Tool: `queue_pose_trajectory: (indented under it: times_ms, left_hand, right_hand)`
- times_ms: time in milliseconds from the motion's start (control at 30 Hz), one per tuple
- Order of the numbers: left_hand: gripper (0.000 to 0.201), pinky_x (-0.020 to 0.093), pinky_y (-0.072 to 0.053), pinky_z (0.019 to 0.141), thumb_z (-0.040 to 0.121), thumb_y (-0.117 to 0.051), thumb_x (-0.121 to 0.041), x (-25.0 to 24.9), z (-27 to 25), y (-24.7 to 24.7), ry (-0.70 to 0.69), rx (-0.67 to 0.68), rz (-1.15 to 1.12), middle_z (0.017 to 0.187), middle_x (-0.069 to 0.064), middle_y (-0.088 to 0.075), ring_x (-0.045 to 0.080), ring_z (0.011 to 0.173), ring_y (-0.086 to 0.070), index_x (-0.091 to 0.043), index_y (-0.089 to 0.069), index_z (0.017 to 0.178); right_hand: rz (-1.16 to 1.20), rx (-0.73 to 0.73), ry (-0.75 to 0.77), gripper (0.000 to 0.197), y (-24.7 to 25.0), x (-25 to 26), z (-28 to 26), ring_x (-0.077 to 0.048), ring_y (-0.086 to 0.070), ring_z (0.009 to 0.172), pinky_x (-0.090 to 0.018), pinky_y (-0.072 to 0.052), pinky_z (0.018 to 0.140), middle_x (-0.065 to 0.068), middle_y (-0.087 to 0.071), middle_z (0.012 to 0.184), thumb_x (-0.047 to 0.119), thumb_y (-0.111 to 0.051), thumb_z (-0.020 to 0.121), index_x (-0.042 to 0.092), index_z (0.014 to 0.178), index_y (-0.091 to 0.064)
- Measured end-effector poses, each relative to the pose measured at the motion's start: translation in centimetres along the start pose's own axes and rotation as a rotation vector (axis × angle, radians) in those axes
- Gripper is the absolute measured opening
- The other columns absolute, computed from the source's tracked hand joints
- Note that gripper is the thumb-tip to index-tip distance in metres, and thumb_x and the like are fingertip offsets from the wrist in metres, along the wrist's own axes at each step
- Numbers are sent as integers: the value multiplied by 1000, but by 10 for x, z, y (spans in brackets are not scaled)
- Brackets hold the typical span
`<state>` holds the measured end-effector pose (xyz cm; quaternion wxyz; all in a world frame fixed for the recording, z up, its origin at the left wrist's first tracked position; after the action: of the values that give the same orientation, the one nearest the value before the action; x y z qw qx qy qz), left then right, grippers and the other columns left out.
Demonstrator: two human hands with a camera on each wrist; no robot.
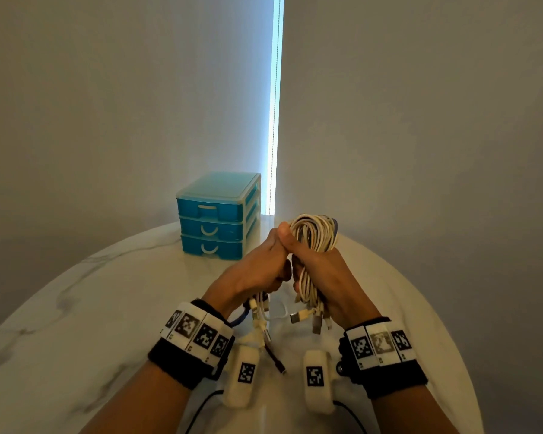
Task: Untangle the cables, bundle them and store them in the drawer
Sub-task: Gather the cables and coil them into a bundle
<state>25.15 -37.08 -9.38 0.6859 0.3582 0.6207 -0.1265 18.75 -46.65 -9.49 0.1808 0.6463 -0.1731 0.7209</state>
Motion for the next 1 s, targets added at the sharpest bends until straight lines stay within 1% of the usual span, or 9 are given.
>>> queue_pose_trajectory:
  times_ms: [67, 133, 200, 367, 467, 567, 667, 800, 1000]
  left_hand:
    - [76, 24, -53, 59, 99, -18, -77, -4, -8, -1, 33, 87, 32, 86, 4, -63, 6, 61, -57, -18, -42, 141]
    - [70, 33, -60, 78, 104, -26, -69, -8, -11, 6, 32, 98, -7, 127, 7, -66, 14, 95, -68, -27, -29, 160]
    - [61, 33, -60, 80, 107, -41, -58, -15, -14, 20, 15, 62, -92, 160, 9, -45, 20, 115, -62, -44, -23, 164]
    - [31, 33, -62, 91, 109, -56, -26, -56, -25, 53, -253, -72, -90, 127, -9, -71, 13, 120, -69, -42, -68, 133]
    - [39, 11, -52, 82, 100, -70, -38, -81, -38, 46, -388, -76, 339, 123, -21, -70, -2, 113, -65, -44, -64, 138]
    - [50, 3, -41, 83, 94, -79, -30, -92, -42, 42, -469, -185, 598, 130, -20, -69, -6, 105, -62, -42, -65, 140]
    - [52, 11, -34, 95, 92, -80, -38, -93, -43, 40, -490, -258, 650, 136, -16, -68, -4, 114, -56, -42, -64, 142]
    - [52, 20, -38, 105, 89, -82, -40, -96, -43, 42, -544, -305, 554, 131, -15, -73, 1, 116, -64, -45, -65, 138]
    - [48, 16, -45, 110, 97, -75, -20, -102, -56, 47, -741, -241, 499, 124, -19, -73, -1, 116, -66, -45, -67, 138]
  right_hand:
    - [12, 12, 25, 57, -2, 4, -2, -19, -77, 68, -38, -64, 69, -4, -75, 71, 68, -78, 82, 14, 96, -75]
    - [79, 25, 39, 50, -5, 8, -3, -22, -81, 85, -45, -66, 83, -7, -82, 90, 59, -82, 84, 16, 110, -76]
    - [155, 62, 54, 38, -10, 13, -8, -22, -81, 95, -47, -66, 88, -5, -83, 100, 47, -81, 91, 19, 115, -75]
    - [81, 63, 105, 27, -9, 20, -10, -21, -79, 98, -39, -64, 91, -6, -82, 102, 35, -80, 96, 18, 115, -76]
    - [33, 61, 74, 6, -11, 12, -8, -33, -75, 107, -46, -62, 95, -14, -80, 109, 16, -73, 100, 16, 106, -74]
    - [-70, 51, 110, 16, -11, 10, -9, -32, -69, 104, -38, -62, 85, -4, -78, 87, 8, -67, 99, 2, 112, -72]
    - [-97, 22, 159, 22, -8, 11, -9, -30, -70, 102, -24, -60, 72, 7, -71, 85, 9, -67, 98, -1, 117, -71]
    - [-128, -8, 213, 26, -10, 17, -11, -30, -75, 101, -44, -64, 90, -10, -80, 104, 16, -75, 92, 5, 116, -74]
    - [-266, 54, 236, 40, -19, 19, -10, -18, -78, 98, -46, -65, 91, 0, -81, 105, 35, -83, 80, 18, 116, -76]
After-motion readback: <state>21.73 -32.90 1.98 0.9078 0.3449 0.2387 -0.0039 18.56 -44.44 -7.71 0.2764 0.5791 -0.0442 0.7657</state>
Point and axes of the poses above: each hand's wrist, its own z-axis towards the middle knuckle, its own y-axis out of the back of the hand, x = y × z, the point moved 9 cm from there along z, towards the middle knuckle
